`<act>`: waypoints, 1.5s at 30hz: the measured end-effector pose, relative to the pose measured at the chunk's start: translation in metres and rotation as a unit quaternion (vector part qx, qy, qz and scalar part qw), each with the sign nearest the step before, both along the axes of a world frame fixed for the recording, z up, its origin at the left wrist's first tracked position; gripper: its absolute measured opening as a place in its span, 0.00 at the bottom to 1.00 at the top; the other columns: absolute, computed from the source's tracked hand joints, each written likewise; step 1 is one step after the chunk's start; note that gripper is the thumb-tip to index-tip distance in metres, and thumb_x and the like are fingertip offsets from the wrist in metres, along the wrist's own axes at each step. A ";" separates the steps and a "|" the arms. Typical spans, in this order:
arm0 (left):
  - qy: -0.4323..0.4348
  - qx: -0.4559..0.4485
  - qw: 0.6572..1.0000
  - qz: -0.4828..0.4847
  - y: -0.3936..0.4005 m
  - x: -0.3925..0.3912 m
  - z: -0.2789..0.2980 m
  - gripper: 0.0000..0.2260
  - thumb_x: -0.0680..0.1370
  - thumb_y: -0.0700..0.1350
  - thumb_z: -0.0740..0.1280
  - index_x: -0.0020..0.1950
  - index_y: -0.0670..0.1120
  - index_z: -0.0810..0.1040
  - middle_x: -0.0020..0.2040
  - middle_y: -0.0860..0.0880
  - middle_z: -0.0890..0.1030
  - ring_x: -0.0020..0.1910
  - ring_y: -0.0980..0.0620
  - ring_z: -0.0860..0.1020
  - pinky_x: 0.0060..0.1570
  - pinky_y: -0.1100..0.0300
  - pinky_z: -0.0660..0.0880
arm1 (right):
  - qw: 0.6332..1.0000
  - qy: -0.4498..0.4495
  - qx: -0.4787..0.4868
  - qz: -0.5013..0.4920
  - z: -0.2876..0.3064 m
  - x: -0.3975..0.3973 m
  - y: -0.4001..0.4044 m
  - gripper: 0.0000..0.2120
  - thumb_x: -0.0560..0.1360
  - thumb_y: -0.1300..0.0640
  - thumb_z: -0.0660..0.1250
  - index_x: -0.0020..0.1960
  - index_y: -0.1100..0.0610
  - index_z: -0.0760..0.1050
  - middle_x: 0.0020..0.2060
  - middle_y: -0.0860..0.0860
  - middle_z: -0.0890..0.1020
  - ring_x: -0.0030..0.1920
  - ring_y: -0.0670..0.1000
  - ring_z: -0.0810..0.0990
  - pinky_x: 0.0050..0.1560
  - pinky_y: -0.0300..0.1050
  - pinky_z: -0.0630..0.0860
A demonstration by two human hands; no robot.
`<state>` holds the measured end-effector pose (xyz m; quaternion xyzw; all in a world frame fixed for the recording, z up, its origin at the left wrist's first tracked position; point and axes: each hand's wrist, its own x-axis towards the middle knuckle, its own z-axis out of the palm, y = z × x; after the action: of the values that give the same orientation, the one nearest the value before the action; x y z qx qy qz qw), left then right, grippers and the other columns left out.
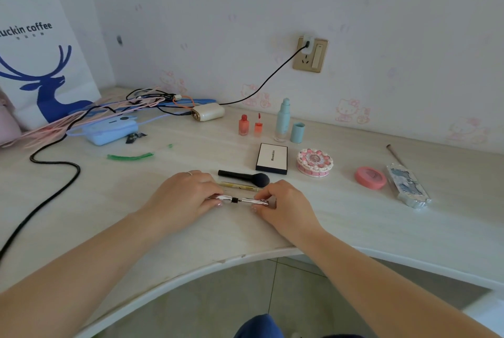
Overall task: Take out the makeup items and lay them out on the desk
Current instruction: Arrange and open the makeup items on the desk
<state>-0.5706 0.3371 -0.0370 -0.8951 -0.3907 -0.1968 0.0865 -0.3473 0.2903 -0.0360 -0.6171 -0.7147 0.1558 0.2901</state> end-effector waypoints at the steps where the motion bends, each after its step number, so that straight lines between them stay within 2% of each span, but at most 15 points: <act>1: 0.003 0.008 1.000 0.003 0.002 0.001 -0.001 0.17 0.73 0.58 0.56 0.45 0.55 0.83 0.38 0.56 0.80 0.37 0.52 0.79 0.34 0.62 0.74 | 1.000 -0.003 0.001 -0.003 0.000 0.000 0.002 0.08 0.72 0.52 0.70 0.51 0.50 0.78 0.48 0.47 0.76 0.43 0.44 0.72 0.45 0.36 0.68; 7: -0.001 0.022 1.000 0.015 0.007 0.004 -0.004 0.10 0.70 0.53 0.66 0.45 0.52 0.84 0.38 0.54 0.80 0.36 0.49 0.79 0.32 0.60 0.76 | 0.999 -0.039 -0.001 -0.027 -0.003 -0.002 0.009 0.11 0.73 0.49 0.68 0.54 0.49 0.79 0.50 0.48 0.77 0.49 0.47 0.76 0.47 0.38 0.71; 11: -0.014 0.002 1.000 0.024 0.005 0.003 -0.005 0.08 0.71 0.51 0.70 0.48 0.52 0.84 0.40 0.54 0.81 0.39 0.49 0.79 0.35 0.58 0.77 | 0.999 -0.038 0.003 -0.034 -0.004 -0.002 0.010 0.12 0.73 0.48 0.68 0.55 0.49 0.78 0.50 0.47 0.77 0.49 0.47 0.76 0.48 0.37 0.72; 16: -0.020 -0.012 0.999 0.038 0.002 0.000 -0.002 0.12 0.69 0.50 0.75 0.51 0.52 0.83 0.42 0.54 0.80 0.41 0.49 0.79 0.36 0.59 0.74 | 0.999 -0.011 0.012 -0.029 -0.006 0.001 0.008 0.12 0.72 0.50 0.69 0.55 0.49 0.77 0.51 0.47 0.77 0.48 0.45 0.75 0.48 0.36 0.71; 19: -0.023 -0.018 0.998 0.049 0.000 -0.001 0.000 0.17 0.69 0.52 0.74 0.56 0.52 0.80 0.45 0.54 0.81 0.44 0.49 0.79 0.39 0.58 0.75 | 0.998 0.047 0.021 -0.029 -0.004 0.003 0.007 0.12 0.72 0.52 0.70 0.55 0.49 0.78 0.50 0.46 0.76 0.42 0.41 0.73 0.47 0.34 0.68; 22: -0.045 -0.042 0.996 0.069 -0.002 -0.002 0.003 0.21 0.71 0.56 0.71 0.63 0.53 0.76 0.51 0.56 0.80 0.52 0.51 0.77 0.47 0.57 0.74 | 0.992 0.112 0.022 -0.045 -0.002 0.005 0.006 0.11 0.71 0.52 0.71 0.54 0.47 0.77 0.48 0.44 0.76 0.39 0.40 0.72 0.41 0.31 0.67; 25: -0.063 -0.079 0.993 0.065 -0.005 0.001 0.010 0.25 0.69 0.66 0.61 0.61 0.55 0.77 0.51 0.58 0.78 0.53 0.54 0.76 0.48 0.59 0.73 | 0.982 0.176 0.005 -0.067 0.002 0.010 0.006 0.09 0.71 0.52 0.71 0.51 0.46 0.75 0.46 0.42 0.77 0.40 0.41 0.74 0.38 0.27 0.69; 27: -0.084 -0.100 0.990 0.049 -0.006 0.011 0.018 0.26 0.68 0.67 0.58 0.57 0.55 0.78 0.48 0.59 0.78 0.50 0.57 0.76 0.47 0.61 0.72 | 0.974 0.214 -0.007 -0.074 0.006 0.017 0.005 0.08 0.71 0.52 0.71 0.49 0.45 0.74 0.44 0.41 0.77 0.40 0.40 0.75 0.37 0.28 0.70; 31: -0.136 -0.147 0.980 0.021 -0.003 0.047 0.041 0.16 0.68 0.60 0.67 0.53 0.55 0.80 0.44 0.61 0.77 0.45 0.63 0.76 0.47 0.62 0.73 | 0.962 0.259 -0.011 -0.091 0.021 0.044 0.004 0.08 0.72 0.52 0.71 0.48 0.45 0.75 0.44 0.44 0.79 0.42 0.43 0.75 0.40 0.32 0.69; 34: -0.152 -0.164 0.975 -0.001 0.007 0.086 0.054 0.11 0.71 0.55 0.71 0.51 0.55 0.80 0.45 0.60 0.79 0.45 0.63 0.77 0.48 0.61 0.74 | 0.956 0.267 -0.001 -0.117 0.032 0.076 0.004 0.09 0.71 0.51 0.71 0.50 0.48 0.75 0.43 0.45 0.80 0.42 0.44 0.76 0.40 0.32 0.70; 37: -0.164 -0.170 0.971 -0.031 0.018 0.127 0.062 0.09 0.72 0.52 0.71 0.51 0.54 0.81 0.44 0.61 0.78 0.46 0.63 0.77 0.47 0.61 0.74 | 0.951 0.267 0.009 -0.152 0.040 0.113 0.003 0.08 0.71 0.51 0.71 0.48 0.46 0.75 0.42 0.44 0.80 0.44 0.44 0.77 0.42 0.29 0.70; 39: -0.169 -0.182 0.968 -0.050 0.027 0.160 0.066 0.10 0.71 0.53 0.70 0.51 0.54 0.81 0.41 0.63 0.77 0.45 0.65 0.76 0.45 0.63 0.72 | 0.945 0.272 0.005 -0.179 0.043 0.145 0.004 0.07 0.71 0.51 0.72 0.47 0.46 0.75 0.42 0.45 0.80 0.45 0.46 0.79 0.48 0.37 0.74; 41: -0.176 -0.205 0.960 -0.070 0.034 0.192 0.069 0.12 0.70 0.54 0.67 0.51 0.53 0.81 0.40 0.64 0.77 0.43 0.68 0.76 0.44 0.65 0.71 | 0.934 0.294 -0.008 -0.204 0.045 0.178 0.007 0.06 0.71 0.53 0.72 0.47 0.47 0.77 0.41 0.45 0.80 0.40 0.44 0.80 0.48 0.44 0.77; 43: -0.175 -0.227 0.954 -0.084 0.047 0.230 0.068 0.09 0.73 0.49 0.69 0.51 0.51 0.81 0.43 0.60 0.79 0.44 0.64 0.77 0.47 0.63 0.73 | 0.929 0.288 -0.006 -0.231 0.047 0.218 0.010 0.06 0.72 0.55 0.71 0.48 0.50 0.78 0.42 0.47 0.79 0.39 0.44 0.78 0.43 0.40 0.77; 45: -0.170 -0.236 0.953 -0.089 0.058 0.261 0.065 0.08 0.74 0.45 0.69 0.52 0.49 0.81 0.45 0.57 0.79 0.45 0.59 0.79 0.50 0.60 0.75 | 0.933 0.256 0.001 -0.252 0.047 0.252 0.016 0.10 0.72 0.55 0.71 0.53 0.53 0.79 0.41 0.47 0.80 0.40 0.45 0.77 0.42 0.36 0.73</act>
<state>-0.3092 0.3950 0.0280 -0.8745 -0.3533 -0.2551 -0.2129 -0.0952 0.3063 0.0105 -0.7155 -0.4374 0.2298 0.4938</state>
